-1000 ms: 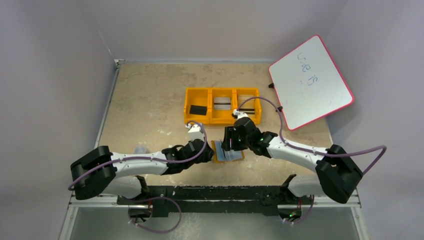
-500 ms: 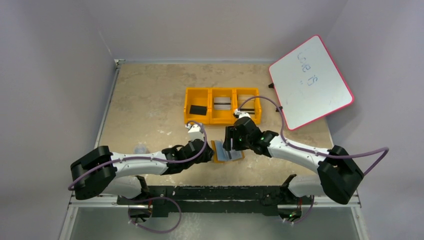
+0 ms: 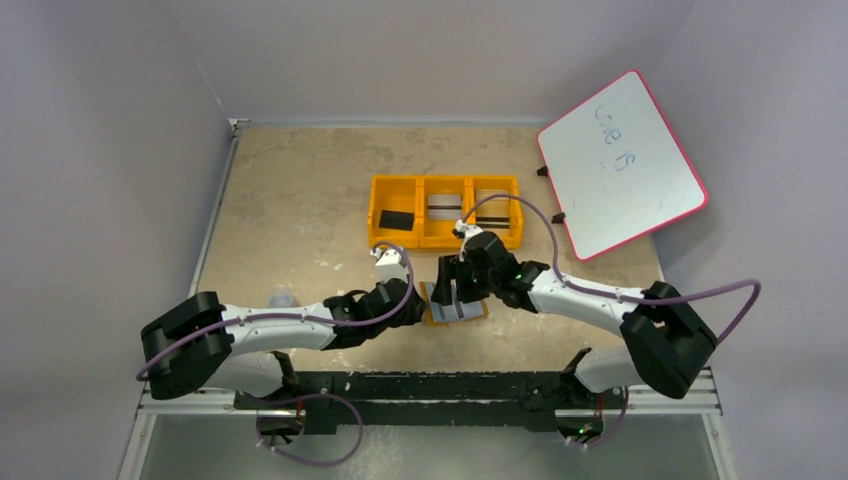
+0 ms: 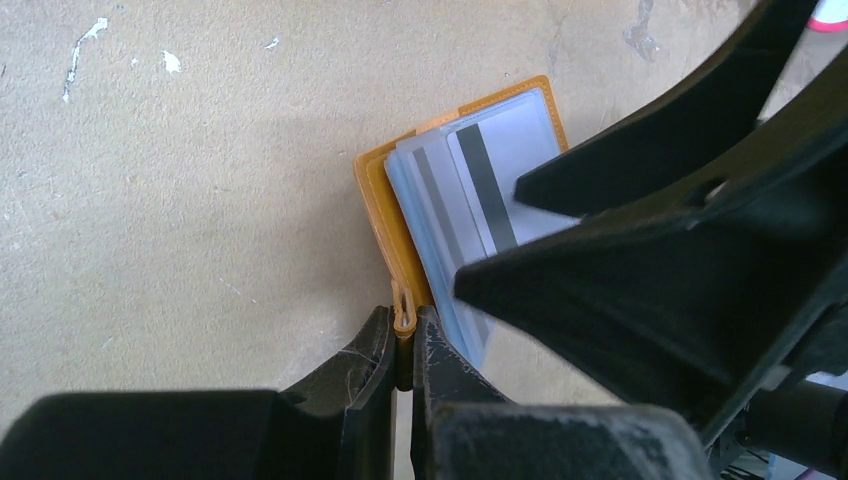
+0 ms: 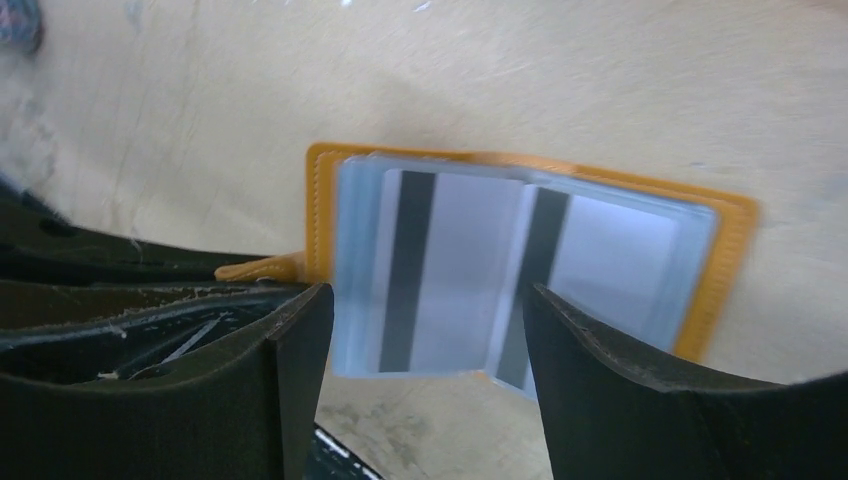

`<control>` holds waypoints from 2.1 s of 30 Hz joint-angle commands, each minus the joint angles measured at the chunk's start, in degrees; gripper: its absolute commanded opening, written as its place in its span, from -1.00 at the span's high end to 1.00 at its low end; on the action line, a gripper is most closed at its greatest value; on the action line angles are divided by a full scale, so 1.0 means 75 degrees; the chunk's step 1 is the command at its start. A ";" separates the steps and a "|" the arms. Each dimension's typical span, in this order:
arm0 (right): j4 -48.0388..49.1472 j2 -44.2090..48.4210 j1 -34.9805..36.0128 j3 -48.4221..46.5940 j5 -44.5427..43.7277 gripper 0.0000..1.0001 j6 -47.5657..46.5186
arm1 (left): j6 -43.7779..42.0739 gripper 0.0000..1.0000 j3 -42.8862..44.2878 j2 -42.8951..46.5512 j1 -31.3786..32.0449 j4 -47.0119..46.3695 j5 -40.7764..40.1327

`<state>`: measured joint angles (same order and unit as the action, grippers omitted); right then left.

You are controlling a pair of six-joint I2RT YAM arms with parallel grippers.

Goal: Take the credit cards out of the card holder

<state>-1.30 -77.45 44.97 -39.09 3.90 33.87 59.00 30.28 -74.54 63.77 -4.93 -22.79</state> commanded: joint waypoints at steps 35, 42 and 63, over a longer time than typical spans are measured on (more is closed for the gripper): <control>0.3081 -0.0646 -0.0775 0.1884 0.1890 0.06 0.1332 | 0.0330 0.36 0.0761 -0.1277 0.0008 0.0683 -0.0455; 0.3223 -0.0414 -0.0944 0.2175 0.1842 0.02 0.1598 | 0.0377 0.72 0.0407 -0.1337 0.0001 0.0470 -0.0401; 0.5435 -0.0602 -0.1441 0.3050 0.2645 1.00 0.2629 | 0.0436 1.00 0.0787 -0.2048 0.0016 0.1012 -0.0572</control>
<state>37.89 -83.99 34.09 -16.75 23.29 52.86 62.00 35.99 -87.59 63.79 -2.42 -25.85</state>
